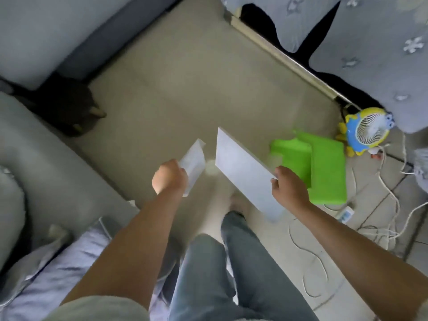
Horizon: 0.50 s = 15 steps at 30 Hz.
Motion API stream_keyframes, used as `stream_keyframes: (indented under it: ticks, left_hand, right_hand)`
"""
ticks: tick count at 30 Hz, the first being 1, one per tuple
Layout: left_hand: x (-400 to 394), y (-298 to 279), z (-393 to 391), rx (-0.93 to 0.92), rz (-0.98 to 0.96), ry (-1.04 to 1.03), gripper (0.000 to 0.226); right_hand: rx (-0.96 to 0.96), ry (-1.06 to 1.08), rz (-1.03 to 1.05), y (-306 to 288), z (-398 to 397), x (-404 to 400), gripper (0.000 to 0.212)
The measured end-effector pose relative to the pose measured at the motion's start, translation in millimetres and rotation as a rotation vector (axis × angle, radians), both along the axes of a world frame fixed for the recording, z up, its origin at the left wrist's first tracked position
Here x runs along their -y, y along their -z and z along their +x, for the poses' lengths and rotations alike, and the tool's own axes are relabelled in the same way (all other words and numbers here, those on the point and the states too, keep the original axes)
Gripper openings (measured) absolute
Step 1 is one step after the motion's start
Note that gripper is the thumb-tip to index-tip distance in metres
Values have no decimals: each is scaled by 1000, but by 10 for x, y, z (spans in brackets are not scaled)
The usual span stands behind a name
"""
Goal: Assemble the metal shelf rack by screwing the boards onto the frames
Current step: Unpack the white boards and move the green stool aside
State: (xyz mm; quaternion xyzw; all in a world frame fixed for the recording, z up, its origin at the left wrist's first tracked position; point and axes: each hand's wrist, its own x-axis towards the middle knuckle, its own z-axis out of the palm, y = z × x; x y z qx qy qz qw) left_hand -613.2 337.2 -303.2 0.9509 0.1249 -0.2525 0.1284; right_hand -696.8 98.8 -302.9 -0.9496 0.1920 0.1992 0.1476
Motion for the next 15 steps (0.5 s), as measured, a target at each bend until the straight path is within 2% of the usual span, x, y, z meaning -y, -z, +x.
stream_keyframes:
  ticks: [8,15]
  left_hand:
    - [-250,373,1980,-27,-34,20,27]
    - [-457,798,3415,-111,8,78,24]
  right_hand:
    - [-66,112,20,445,2112,-355,20]
    - [-85,257,77,921,3513,-632,23]
